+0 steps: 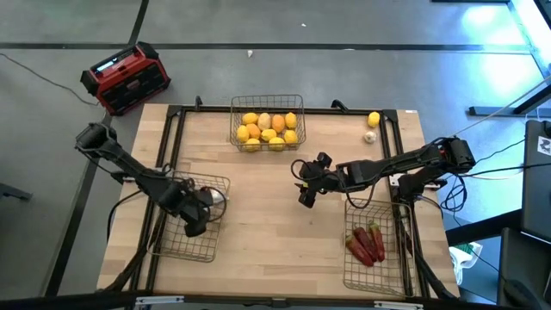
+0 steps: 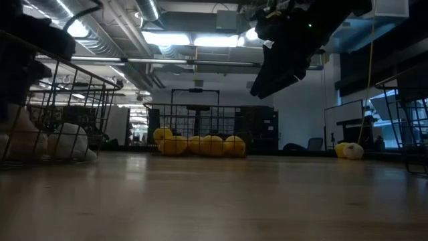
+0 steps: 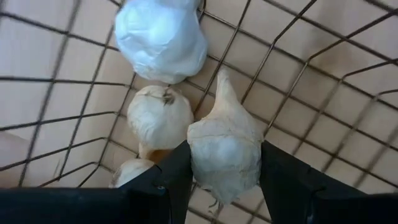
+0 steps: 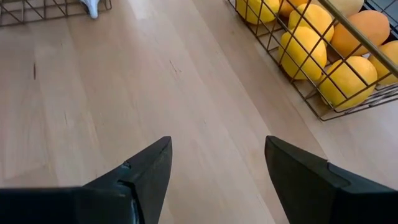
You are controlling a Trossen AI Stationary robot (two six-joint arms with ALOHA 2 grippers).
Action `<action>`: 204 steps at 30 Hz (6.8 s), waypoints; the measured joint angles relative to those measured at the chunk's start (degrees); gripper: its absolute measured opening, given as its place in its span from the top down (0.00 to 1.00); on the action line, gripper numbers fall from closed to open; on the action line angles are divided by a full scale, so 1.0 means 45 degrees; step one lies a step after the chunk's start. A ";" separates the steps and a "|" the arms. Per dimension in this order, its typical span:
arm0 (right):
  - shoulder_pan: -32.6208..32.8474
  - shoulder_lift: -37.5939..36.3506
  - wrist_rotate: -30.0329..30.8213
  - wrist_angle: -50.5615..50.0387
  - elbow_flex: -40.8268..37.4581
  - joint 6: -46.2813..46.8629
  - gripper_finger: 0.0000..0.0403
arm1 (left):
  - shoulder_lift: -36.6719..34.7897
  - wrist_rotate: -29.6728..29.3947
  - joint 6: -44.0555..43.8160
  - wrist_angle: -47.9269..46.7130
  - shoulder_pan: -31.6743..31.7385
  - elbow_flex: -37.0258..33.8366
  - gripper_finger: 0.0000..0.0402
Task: Sort produce into baskets
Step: Put the garlic into the bottom left wire basket
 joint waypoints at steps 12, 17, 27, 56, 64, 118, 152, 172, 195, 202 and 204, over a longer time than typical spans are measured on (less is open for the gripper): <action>-0.0005 0.0000 -0.0003 -0.0053 0.0000 0.0002 0.37 | 0.2138 0.0195 -0.0112 0.0909 0.0000 0.0000 0.61; -0.0005 0.0000 -0.0005 -0.0053 0.0000 0.0002 0.37 | 0.2368 0.0222 -0.0133 0.1082 0.0014 0.0000 0.61; -0.0005 0.0000 -0.0008 -0.0051 0.0000 0.0002 0.37 | 0.2388 0.0577 -0.0378 0.1162 0.0039 0.0000 0.44; -0.0943 -0.0852 0.3036 -0.8442 0.2073 0.3916 0.37 | -0.2829 -0.5043 0.1283 0.2049 0.0036 0.0716 0.35; -0.2798 -0.0928 0.2951 -1.1989 0.2004 0.5151 0.37 | -0.2829 -0.6019 0.4238 0.6019 0.0173 -0.0026 0.35; -1.2866 -0.0885 0.0324 -0.5060 -0.2521 -0.0610 0.37 | -0.2487 -0.4232 1.2696 1.3841 0.7532 -0.2093 0.35; -1.2847 0.0675 0.1105 -0.2810 -0.2749 0.0212 0.37 | -0.2236 -0.4062 1.2674 1.3793 0.7703 -0.2089 0.35; -1.2837 0.0753 0.0831 -0.2921 -0.2735 0.0051 0.67 | -0.2241 -0.4047 1.2451 1.3720 0.7703 -0.2084 0.35; -0.8335 -0.2283 -0.6229 -0.2479 -0.2754 -0.0600 0.65 | -0.2246 -0.2031 1.0790 1.2953 0.7655 -0.2084 0.35; -0.6045 -0.2259 -0.7347 -0.0691 -0.2754 -0.0237 0.65 | -0.2246 -0.1021 1.0068 1.2623 0.7474 -0.2079 0.35; -0.5489 -0.2259 -0.7347 -0.0134 -0.2749 0.0002 0.65 | -0.2246 -0.0663 0.9744 1.2642 0.7374 -0.2079 0.35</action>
